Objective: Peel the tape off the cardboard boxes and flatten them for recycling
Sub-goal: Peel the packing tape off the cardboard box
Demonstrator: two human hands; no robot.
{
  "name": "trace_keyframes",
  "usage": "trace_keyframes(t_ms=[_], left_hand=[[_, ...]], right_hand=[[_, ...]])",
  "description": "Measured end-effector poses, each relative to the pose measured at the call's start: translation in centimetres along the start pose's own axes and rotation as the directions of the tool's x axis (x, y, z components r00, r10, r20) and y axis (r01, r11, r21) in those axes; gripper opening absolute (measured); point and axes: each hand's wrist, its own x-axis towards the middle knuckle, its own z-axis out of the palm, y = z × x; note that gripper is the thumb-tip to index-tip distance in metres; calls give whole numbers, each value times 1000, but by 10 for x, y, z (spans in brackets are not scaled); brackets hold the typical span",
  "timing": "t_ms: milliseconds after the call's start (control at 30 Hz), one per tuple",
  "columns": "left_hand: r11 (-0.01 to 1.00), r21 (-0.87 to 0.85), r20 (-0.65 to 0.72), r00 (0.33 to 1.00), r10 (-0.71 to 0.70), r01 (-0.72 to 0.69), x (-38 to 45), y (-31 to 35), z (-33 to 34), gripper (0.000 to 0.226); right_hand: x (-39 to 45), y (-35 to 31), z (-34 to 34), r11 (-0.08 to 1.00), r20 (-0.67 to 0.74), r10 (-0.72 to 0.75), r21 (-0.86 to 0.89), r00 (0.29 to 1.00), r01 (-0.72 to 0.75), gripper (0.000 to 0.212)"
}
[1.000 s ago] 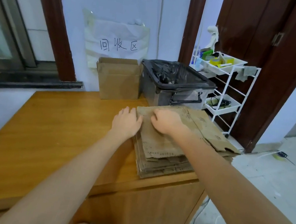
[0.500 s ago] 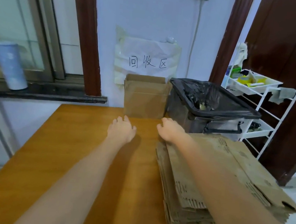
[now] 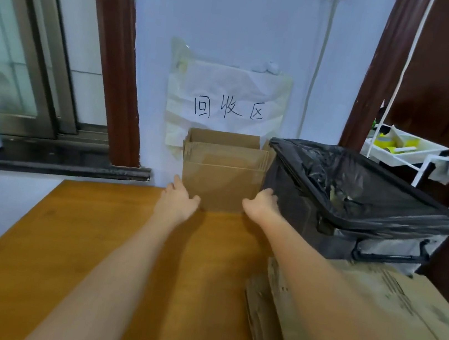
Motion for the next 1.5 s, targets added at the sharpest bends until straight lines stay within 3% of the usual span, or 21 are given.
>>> trace_keyframes(t_ms=[233, 433, 600, 1033, 1233, 1333, 1433, 1500], left_hand=[[963, -269, -17, 1000, 12, -16, 37, -2, 13, 75], [928, -372, -45, 999, -8, -10, 42, -8, 17, 67], [912, -407, -93, 996, 7, -44, 23, -14, 4, 60], [823, -552, -204, 979, 24, -135, -90, -26, -96, 54], [767, -607, -276, 960, 39, -206, -152, -35, -137, 48], [744, -626, -299, 953, 48, -234, -182, -41, -147, 46], [734, -638, -307, 951, 33, -231, -210, -47, -150, 45], [725, -650, -309, 951, 19, -226, -227, -52, -150, 46]], right_hand=[[33, 8, 9, 1000, -57, 25, 15, 998, -24, 67], [35, 5, 10, 1000, 24, 0, 29, 1000, -1, 61], [15, -7, 3, 995, 56, -9, 96, 998, 4, 72], [-125, -43, -47, 946, 67, -189, 281, 980, 164, 49], [-198, -47, -66, 910, 7, -265, 333, 964, 248, 44], [-231, -46, -71, 890, -7, -286, 367, 958, 269, 49], [-257, -41, -72, 902, 9, -272, 351, 962, 251, 71], [-272, -36, -69, 905, 25, -268, 349, 963, 242, 72]])
